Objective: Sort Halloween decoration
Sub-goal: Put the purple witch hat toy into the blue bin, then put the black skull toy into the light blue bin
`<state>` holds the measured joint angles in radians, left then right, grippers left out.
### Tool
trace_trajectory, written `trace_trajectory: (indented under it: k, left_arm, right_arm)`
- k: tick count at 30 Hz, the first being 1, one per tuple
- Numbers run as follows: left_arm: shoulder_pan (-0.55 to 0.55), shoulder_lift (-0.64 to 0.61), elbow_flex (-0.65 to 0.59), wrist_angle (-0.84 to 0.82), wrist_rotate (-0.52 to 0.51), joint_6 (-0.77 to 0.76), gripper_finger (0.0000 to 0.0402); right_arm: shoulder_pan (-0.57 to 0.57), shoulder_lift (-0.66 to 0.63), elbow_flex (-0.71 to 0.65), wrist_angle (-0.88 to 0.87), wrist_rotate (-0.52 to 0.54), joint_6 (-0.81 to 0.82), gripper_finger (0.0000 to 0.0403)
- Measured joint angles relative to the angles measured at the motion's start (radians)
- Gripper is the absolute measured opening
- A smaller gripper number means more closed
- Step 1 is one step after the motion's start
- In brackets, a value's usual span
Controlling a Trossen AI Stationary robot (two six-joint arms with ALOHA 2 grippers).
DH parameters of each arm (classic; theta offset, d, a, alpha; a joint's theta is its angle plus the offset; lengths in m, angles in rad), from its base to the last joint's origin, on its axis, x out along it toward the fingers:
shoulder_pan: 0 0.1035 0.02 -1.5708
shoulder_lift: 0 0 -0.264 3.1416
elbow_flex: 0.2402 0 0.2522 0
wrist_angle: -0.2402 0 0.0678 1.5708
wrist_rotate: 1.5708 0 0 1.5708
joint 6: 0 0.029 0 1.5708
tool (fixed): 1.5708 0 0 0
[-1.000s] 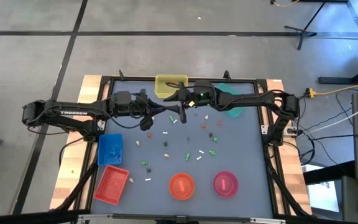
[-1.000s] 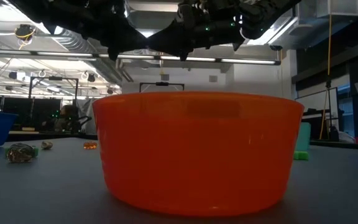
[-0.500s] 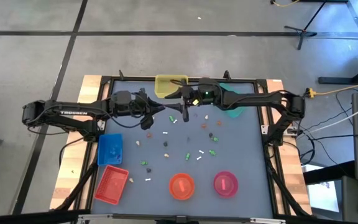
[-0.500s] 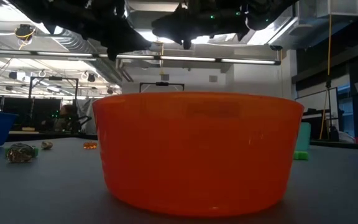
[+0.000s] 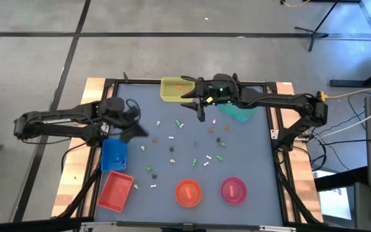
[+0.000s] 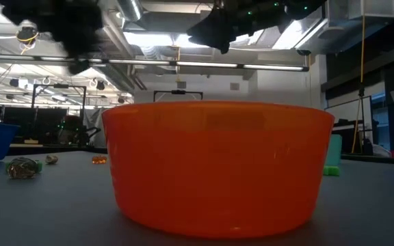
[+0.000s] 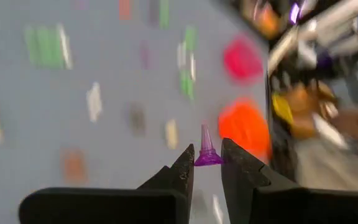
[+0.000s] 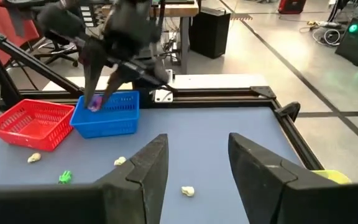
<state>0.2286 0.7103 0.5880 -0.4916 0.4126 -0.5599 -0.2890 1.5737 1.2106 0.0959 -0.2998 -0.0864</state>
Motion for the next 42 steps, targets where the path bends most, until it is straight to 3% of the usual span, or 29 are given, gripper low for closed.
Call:
trace_trajectory:
  k: [6,10,18,36,42]
  left_arm:
    - [-0.037,-0.083,0.0,-0.457,0.057,-0.187,0.0044]
    - [-0.049,-0.091,0.0,-0.624,0.053,-0.234,0.0044]
    - [-0.059,-0.088,0.0,-0.63,-0.007,-0.215,0.0047]
    - [-0.059,-0.088,0.0,-0.626,-0.066,-0.215,0.0133]
    - [-0.059,-0.087,0.0,-0.468,-0.1,-0.216,0.0146]
  right_arm:
    - [0.0,0.003,0.0,-0.008,0.001,0.0,0.0167]
    - [0.0,0.004,0.0,-0.012,0.001,0.0,0.0167]
    - [0.0,0.004,0.0,-0.02,0.001,0.0,0.0167]
    - [0.0,0.004,0.0,-0.026,0.001,0.0,0.0167]
    - [0.0,0.004,0.0,-0.043,0.001,0.0,0.0167]
